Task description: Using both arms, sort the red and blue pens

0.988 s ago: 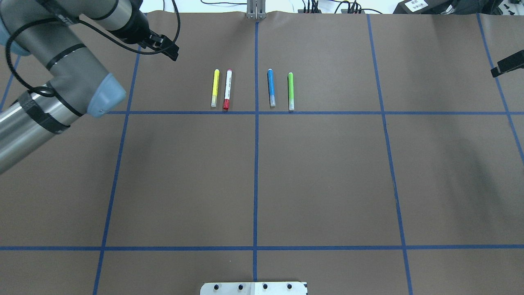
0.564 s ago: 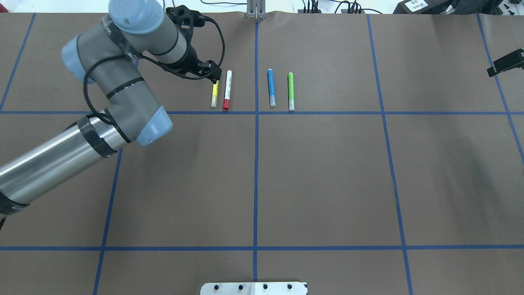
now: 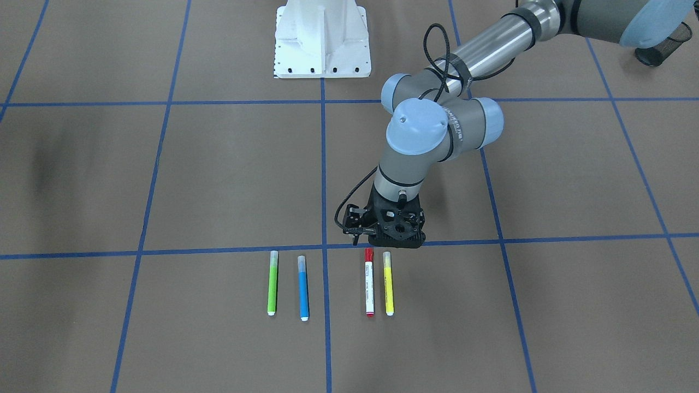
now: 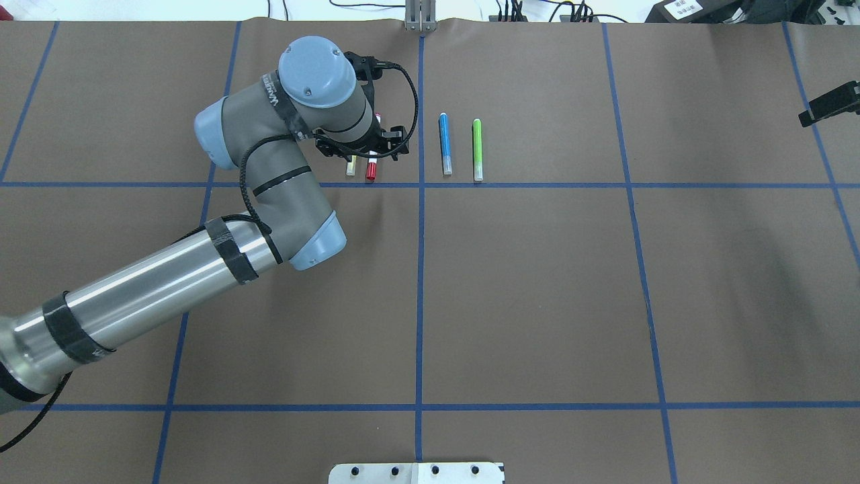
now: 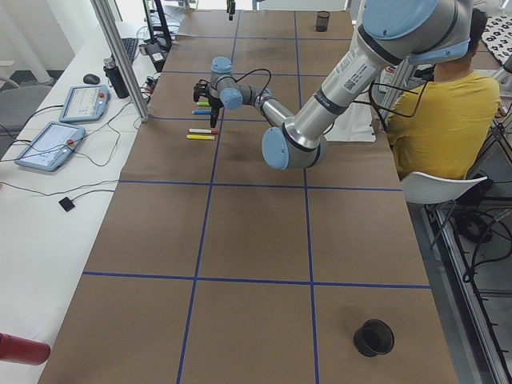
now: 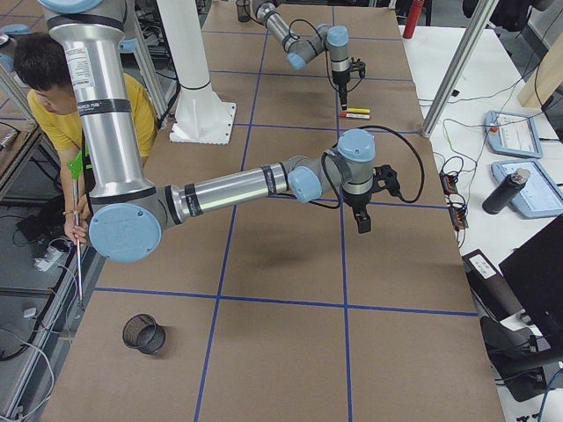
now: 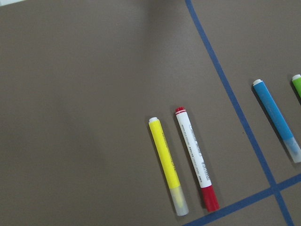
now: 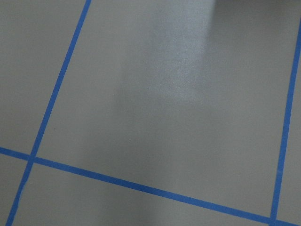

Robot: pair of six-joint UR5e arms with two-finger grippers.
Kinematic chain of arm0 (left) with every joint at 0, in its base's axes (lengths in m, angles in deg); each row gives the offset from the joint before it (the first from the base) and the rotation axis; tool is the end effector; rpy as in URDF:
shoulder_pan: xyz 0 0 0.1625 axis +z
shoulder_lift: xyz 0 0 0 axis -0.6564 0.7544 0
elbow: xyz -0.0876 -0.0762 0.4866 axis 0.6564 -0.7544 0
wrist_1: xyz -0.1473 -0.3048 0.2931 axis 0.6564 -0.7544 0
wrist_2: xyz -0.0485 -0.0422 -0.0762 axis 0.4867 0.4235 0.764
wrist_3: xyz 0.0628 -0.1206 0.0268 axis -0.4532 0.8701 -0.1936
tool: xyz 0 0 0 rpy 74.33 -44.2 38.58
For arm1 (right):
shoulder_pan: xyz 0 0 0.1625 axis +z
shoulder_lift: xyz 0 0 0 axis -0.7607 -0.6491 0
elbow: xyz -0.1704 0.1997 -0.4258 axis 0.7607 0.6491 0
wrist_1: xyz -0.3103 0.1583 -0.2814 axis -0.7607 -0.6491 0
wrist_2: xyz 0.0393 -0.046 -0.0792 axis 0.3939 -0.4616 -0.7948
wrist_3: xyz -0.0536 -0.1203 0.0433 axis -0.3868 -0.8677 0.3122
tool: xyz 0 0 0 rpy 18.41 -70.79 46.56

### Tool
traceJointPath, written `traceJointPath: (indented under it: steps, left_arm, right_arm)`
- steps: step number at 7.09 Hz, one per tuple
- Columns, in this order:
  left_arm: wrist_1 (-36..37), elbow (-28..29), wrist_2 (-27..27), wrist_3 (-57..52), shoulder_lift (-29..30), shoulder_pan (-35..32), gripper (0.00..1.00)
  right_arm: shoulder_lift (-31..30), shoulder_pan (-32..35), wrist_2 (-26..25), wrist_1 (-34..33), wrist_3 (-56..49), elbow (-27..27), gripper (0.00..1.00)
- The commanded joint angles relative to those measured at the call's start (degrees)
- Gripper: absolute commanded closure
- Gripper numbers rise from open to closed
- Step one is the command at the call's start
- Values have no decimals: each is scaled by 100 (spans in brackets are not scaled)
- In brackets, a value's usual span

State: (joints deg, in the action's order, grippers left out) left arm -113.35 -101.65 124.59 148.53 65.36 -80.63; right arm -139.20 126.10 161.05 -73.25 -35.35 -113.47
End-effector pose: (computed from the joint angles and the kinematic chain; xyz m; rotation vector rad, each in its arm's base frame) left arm 0.6566 -0.6632 0.2625 0.2363 0.8876 -0.0951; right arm -0.1034 -0.6227 0.5885 0.2910 -0.7807 -0.1447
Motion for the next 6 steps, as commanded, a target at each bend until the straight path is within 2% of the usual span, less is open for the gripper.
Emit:
traceJointPath:
  steps: [1, 2, 6]
  left_arm:
    - [2, 638, -17, -448, 395, 58, 21]
    - [-6, 666, -17, -932, 345, 41, 38]
    - [-33, 728, -8, -972, 257, 32, 40]
  right_arm:
    - [0, -2, 0, 6, -4, 6, 0]
    - [0, -2, -9, -2, -4, 6, 0]
    - [0, -28, -9, 6, 5, 33, 0]
